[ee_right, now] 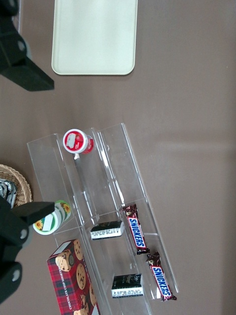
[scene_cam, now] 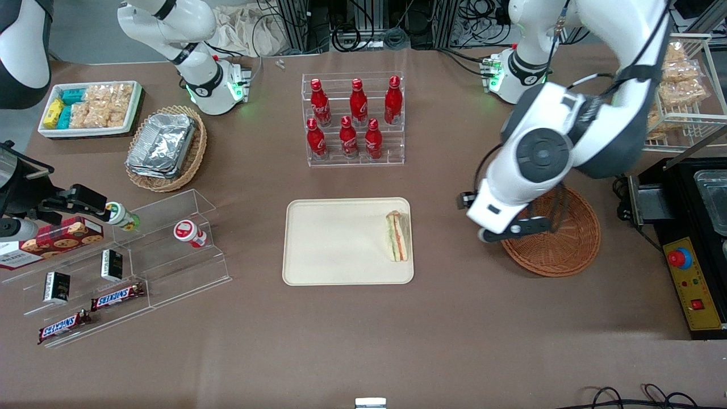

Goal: Place sandwich from basket to tray

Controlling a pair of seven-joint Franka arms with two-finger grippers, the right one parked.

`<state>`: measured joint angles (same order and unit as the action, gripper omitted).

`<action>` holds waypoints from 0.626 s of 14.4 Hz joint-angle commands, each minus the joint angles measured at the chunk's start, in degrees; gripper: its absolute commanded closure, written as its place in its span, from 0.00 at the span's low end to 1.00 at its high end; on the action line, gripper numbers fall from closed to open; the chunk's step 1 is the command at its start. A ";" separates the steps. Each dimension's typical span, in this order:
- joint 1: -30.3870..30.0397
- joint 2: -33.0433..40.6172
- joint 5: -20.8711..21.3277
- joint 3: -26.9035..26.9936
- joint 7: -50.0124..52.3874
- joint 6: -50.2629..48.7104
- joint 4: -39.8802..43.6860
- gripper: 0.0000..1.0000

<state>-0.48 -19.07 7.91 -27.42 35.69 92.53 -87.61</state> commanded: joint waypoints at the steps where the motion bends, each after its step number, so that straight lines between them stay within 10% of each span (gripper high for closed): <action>1: -6.09 5.61 -1.75 -0.35 -8.42 -2.26 -3.44 0.00; 9: -19.82 13.53 -3.95 -0.18 -28.13 -7.71 -2.92 0.00</action>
<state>-18.42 -8.86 4.96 -27.17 9.24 85.61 -88.86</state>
